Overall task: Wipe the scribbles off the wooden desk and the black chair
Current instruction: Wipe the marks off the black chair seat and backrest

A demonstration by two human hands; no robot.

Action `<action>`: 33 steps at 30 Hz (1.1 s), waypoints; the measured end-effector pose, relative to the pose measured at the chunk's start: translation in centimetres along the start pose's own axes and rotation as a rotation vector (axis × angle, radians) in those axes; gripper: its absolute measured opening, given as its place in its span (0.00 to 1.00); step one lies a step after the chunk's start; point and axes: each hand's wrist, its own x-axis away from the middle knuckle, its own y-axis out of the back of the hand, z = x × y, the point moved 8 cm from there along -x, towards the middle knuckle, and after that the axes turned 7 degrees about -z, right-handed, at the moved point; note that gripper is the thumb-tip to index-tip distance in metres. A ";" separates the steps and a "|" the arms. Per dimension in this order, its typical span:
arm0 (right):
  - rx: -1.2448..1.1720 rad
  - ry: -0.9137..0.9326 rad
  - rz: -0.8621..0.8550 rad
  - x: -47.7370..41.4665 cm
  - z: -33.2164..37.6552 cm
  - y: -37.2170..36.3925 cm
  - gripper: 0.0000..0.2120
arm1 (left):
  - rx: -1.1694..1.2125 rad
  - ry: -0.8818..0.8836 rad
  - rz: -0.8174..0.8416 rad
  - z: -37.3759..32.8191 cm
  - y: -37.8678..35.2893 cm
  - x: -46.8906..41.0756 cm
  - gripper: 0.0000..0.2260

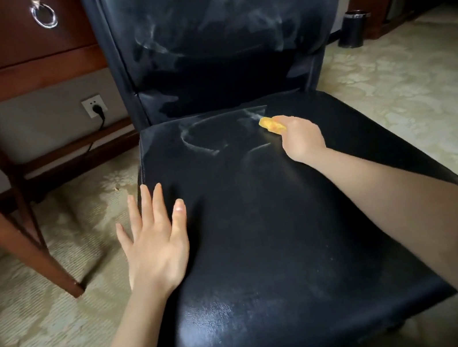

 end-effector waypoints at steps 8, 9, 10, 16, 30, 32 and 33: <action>-0.086 0.187 0.209 1.3 1.2 -1.0 0.21 | -0.047 0.027 -0.088 -3.8 -0.4 5.3 0.36; -0.095 0.208 0.224 1.7 1.5 -0.9 0.22 | -0.052 0.029 -0.094 -4.4 -0.7 6.0 0.37; -0.109 0.227 0.240 2.2 1.9 -0.8 0.22 | -0.054 0.029 -0.104 -4.9 -0.9 6.8 0.38; -0.136 0.426 0.257 5.4 3.9 0.0 0.23 | 0.069 -0.024 -0.110 -8.7 -1.9 11.9 0.34; -0.281 0.650 0.274 13.4 4.8 3.3 0.23 | 0.016 -0.071 -0.266 -7.4 -0.1 4.8 0.33; -0.275 0.620 0.262 13.4 4.4 3.6 0.21 | 0.028 -0.126 -0.244 -8.4 -0.6 4.1 0.32; -0.270 0.608 0.263 13.4 4.3 3.8 0.20 | 0.020 -0.141 -0.230 -8.8 -1.0 3.8 0.32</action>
